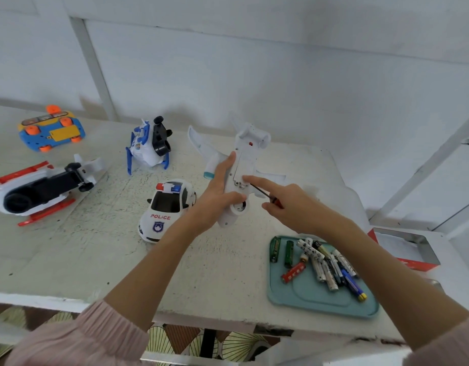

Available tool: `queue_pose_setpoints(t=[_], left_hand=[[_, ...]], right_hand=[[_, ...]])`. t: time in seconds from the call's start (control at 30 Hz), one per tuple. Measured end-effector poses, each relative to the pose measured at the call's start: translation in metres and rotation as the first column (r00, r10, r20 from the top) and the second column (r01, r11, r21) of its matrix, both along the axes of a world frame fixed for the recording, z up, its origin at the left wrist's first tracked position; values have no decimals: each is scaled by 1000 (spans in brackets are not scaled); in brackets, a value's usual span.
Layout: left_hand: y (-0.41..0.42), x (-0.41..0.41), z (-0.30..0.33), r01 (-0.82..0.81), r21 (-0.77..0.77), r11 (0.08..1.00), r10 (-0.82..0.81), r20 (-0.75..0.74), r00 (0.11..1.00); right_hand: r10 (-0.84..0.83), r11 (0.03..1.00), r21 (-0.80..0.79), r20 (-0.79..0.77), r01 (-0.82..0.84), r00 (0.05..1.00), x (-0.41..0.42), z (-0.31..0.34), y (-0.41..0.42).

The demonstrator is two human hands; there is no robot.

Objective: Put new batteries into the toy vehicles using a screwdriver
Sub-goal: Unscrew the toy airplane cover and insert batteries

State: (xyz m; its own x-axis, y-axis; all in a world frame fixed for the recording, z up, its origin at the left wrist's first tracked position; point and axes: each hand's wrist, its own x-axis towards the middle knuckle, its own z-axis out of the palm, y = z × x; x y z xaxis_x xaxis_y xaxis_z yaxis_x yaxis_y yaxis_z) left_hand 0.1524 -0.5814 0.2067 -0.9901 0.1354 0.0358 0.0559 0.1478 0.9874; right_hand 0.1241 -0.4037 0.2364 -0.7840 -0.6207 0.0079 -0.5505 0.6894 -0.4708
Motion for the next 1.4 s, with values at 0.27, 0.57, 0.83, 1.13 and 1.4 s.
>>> queue_pose_setpoints(t=[0.27, 0.57, 0.83, 1.13, 1.4], left_hand=[[0, -3, -2, 20, -17, 1000, -20, -7, 1000], [2, -3, 0, 38, 6, 999, -38, 4, 999], [-2, -2, 0, 53, 138, 989, -60, 44, 997], [-1, -1, -2, 40, 109, 993, -44, 35, 998], [-1, 5, -2, 41, 55, 998, -43, 37, 998]], right_hand=[[-8, 1000, -10, 13, 9, 1000, 0, 1, 2], [-10, 1000, -10, 31, 10, 999, -3, 0, 5], [-10, 998, -63, -13, 9, 1000, 1, -6, 1], [-3, 999, -50, 25, 5, 1000, -1, -1, 0], [2, 999, -53, 27, 0, 1000, 4, 0, 3]])
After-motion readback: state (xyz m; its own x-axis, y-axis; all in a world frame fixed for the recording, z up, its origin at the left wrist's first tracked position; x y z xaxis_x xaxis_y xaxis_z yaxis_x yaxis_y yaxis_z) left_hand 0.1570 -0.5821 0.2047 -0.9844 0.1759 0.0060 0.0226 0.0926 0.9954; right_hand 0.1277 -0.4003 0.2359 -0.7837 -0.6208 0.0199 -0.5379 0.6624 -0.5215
